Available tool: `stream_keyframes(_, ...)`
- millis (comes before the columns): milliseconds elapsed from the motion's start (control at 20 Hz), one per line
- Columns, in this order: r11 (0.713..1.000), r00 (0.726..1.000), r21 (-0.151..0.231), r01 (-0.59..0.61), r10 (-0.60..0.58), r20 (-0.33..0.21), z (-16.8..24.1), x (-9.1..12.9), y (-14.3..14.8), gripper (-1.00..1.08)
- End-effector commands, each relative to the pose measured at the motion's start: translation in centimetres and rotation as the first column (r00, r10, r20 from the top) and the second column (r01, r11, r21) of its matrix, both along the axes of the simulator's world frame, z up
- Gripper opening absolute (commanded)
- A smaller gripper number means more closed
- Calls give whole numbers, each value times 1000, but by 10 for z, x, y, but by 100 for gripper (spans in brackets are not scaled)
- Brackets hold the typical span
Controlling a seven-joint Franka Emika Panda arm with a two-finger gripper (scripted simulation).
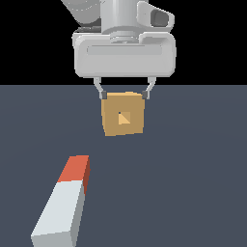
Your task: Insert the peg into the horizontal hole in a box.
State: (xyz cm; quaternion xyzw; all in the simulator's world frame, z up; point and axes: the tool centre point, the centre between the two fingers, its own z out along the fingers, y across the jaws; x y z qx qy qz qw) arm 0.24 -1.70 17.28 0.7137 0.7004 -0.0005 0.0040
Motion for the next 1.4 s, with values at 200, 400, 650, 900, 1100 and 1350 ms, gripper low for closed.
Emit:
stream_keyframes(200,1000,1000,0,-3,3,0,-2,-3,-4,100)
stream_keyframes(400,1000,1000,1,-14,14,0,-10,-10,-15,100)
stream_keyframes(650,999,999,1,-37,37,-1,-26,-26,-40,100)
stream_keyframes(900,998,998,2,-69,69,-2,-48,-47,-76,100)
stream_keyframes(1100,995,995,4,-96,96,-3,-67,-63,-107,100)
stream_keyframes(1350,993,993,5,-122,122,-4,-86,-78,-137,100)
